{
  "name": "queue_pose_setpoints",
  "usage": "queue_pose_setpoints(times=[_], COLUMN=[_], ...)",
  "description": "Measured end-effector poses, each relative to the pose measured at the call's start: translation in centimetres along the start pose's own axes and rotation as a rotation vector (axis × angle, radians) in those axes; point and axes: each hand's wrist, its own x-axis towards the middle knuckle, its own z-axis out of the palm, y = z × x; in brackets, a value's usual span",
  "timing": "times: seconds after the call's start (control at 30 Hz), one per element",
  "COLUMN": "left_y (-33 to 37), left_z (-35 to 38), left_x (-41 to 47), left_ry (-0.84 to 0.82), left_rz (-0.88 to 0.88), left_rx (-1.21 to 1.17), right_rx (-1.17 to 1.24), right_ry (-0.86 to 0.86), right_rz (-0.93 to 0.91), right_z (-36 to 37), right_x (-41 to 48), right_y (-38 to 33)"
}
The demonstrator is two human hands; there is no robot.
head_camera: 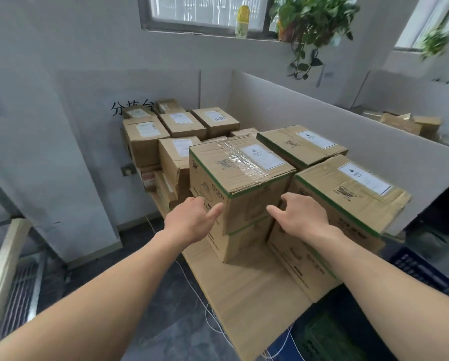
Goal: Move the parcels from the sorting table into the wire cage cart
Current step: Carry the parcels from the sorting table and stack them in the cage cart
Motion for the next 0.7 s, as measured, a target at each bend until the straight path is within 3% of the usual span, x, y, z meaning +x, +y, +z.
queue_pose_setpoints(times=[0.3,0.7], left_y=[3.5,5.0], left_z=[-0.6,-0.3], left_x=[1.6,3.8], left_ry=[0.072,0.093], left_rz=[-0.097,-0.217], left_rx=[-0.112,-0.177], right_rx=[0.065,-0.035], right_ry=[0.119,-0.013], right_rz=[-0.106,-0.086], right_z=[-2.6,-3.1], right_x=[4.7,11.3], right_y=[0.2,0.0])
